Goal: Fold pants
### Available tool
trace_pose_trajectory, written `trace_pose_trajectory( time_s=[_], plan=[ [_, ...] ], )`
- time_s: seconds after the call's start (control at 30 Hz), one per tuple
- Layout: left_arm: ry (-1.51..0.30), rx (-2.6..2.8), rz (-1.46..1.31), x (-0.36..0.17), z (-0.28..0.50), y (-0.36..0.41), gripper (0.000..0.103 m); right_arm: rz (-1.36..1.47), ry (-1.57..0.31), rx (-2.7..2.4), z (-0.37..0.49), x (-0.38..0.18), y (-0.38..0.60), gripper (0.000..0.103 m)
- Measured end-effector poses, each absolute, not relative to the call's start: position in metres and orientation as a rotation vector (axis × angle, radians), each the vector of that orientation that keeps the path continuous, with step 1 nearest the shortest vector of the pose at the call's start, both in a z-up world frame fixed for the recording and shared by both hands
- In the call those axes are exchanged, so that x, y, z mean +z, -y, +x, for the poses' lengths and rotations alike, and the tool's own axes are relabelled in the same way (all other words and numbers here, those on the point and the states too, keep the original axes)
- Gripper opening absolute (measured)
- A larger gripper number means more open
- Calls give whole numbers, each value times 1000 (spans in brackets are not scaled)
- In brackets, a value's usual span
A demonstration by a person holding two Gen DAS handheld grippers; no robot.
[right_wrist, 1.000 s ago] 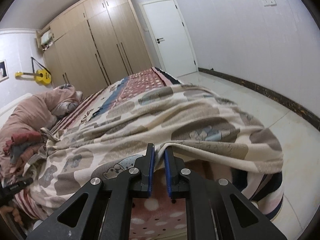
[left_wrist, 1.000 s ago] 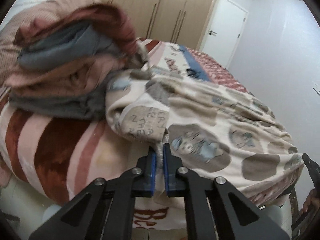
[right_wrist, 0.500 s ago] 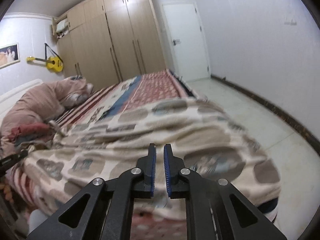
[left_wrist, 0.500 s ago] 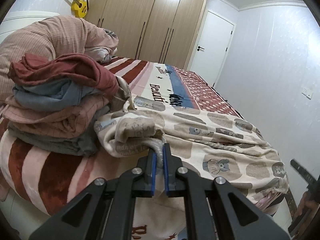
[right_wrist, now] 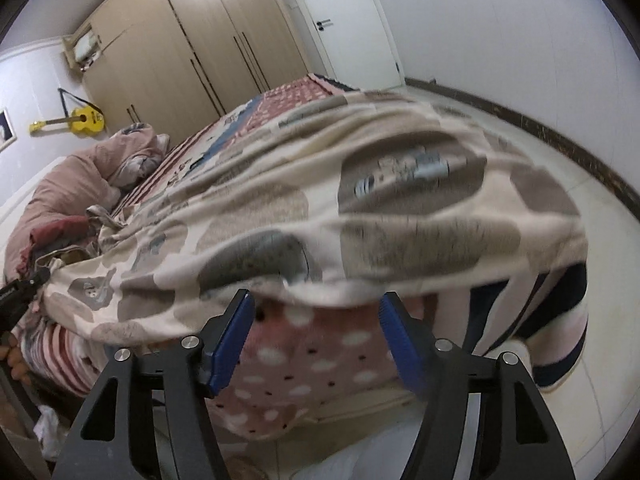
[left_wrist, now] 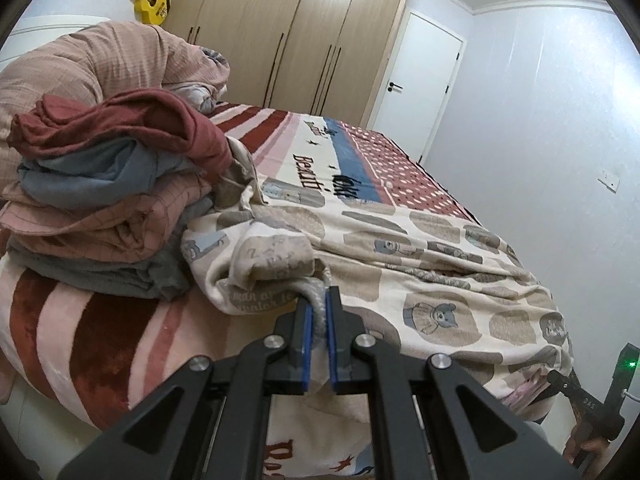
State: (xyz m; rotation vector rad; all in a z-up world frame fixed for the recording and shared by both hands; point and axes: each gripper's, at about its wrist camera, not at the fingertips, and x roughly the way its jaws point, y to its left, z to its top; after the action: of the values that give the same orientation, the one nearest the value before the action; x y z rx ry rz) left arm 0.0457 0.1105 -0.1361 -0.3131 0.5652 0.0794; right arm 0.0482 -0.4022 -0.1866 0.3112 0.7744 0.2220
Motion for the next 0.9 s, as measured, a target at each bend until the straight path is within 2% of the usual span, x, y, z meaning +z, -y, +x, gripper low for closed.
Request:
trace_pose_trajectory(
  time_s=[0.23,0.47,0.53,0.57,0.6,0.63,0.67,0.9],
  plan=[
    [-586,107,-288,-136,51,-108,4,448,-788,247,61,-204,414,67],
    [-584,141,-282,-132,55,-109,4,519,-643,213,68,-187,434,67],
    [-583,145,-278,-130,56,-109,4,485,-619,183,76,-179,434,55],
    [-582,145,-276,-130,56,-108,4,469,-620,168,81,-177,433,43],
    [-581,146,-274,-129,57,-108,4,454,-624,156,86,-174,432,26],
    [-579,147,-269,-127,58,-107,4,442,-624,149,91,-172,430,18],
    [-577,149,-263,-126,59,-107,4,424,-621,143,95,-170,428,6],
    [-548,165,-248,-114,62,-109,4,329,-552,157,106,-143,411,3]
  ],
)
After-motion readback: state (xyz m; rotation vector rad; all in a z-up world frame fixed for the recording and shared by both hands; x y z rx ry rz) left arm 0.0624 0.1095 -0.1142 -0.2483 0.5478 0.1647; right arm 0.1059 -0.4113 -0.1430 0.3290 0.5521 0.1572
